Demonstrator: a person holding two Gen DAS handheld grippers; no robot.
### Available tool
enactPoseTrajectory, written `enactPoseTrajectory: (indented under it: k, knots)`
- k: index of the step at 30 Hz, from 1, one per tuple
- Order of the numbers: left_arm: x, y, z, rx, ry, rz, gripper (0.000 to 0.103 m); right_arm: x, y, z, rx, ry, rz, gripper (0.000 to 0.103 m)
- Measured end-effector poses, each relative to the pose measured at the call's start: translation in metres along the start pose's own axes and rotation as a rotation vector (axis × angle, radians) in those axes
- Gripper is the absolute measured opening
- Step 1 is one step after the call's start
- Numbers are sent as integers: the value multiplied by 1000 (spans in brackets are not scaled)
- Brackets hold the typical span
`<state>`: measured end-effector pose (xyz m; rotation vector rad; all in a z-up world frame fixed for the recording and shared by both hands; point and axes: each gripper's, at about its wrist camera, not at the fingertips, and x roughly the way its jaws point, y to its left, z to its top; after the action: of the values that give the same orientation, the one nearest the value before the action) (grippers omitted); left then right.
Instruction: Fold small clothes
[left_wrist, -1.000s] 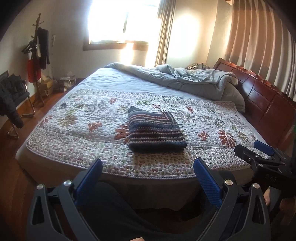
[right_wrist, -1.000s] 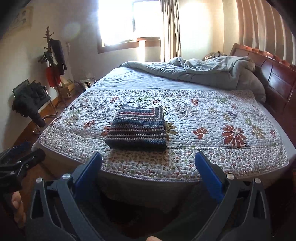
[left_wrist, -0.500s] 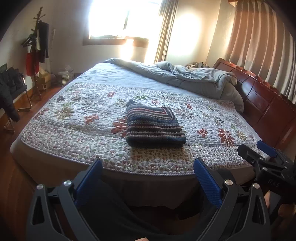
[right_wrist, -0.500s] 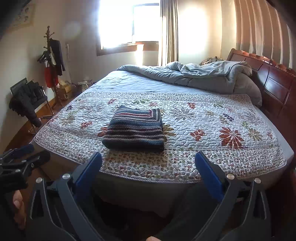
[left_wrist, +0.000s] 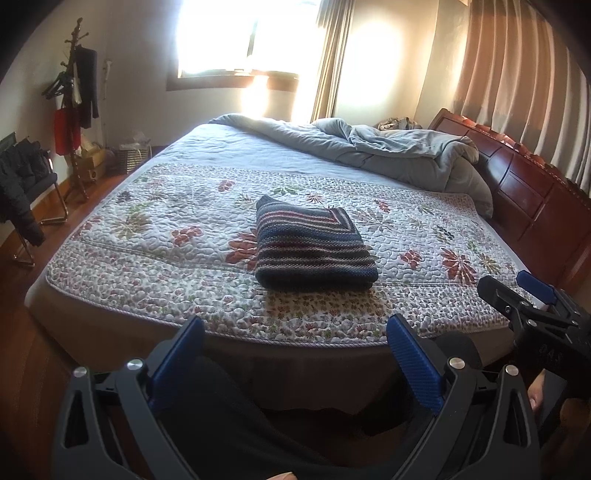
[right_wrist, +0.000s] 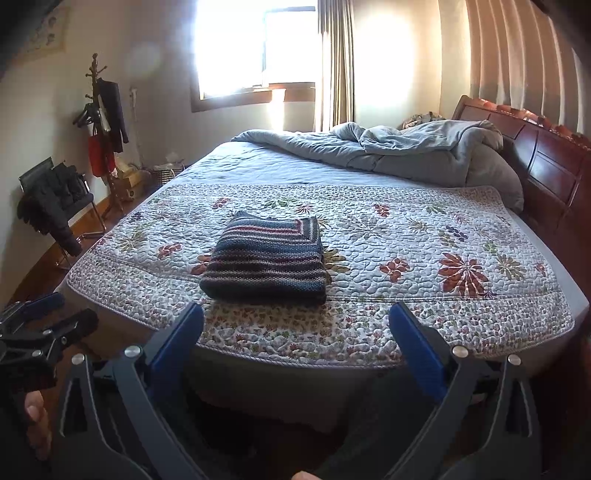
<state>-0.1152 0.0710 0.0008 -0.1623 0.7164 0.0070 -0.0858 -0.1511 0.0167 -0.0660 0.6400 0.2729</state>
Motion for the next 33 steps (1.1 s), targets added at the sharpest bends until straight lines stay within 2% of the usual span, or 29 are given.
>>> enactPoseTrajectory:
  k: [8,12,24,33]
  knots:
    - [4,-3,2,2,1,6,99,6,0,-3,-4,9,12,100]
    - [5,-1,3,-18,-7,-36,99,9,-2,-4,-4,12,8,100]
    - [9,-8,2,-17,-10,-52,99,15,-10,-4,15,17,-4,100]
    - [12,-11,3,3,-5,-20,99,17,-11,-5,23,13,6,100]
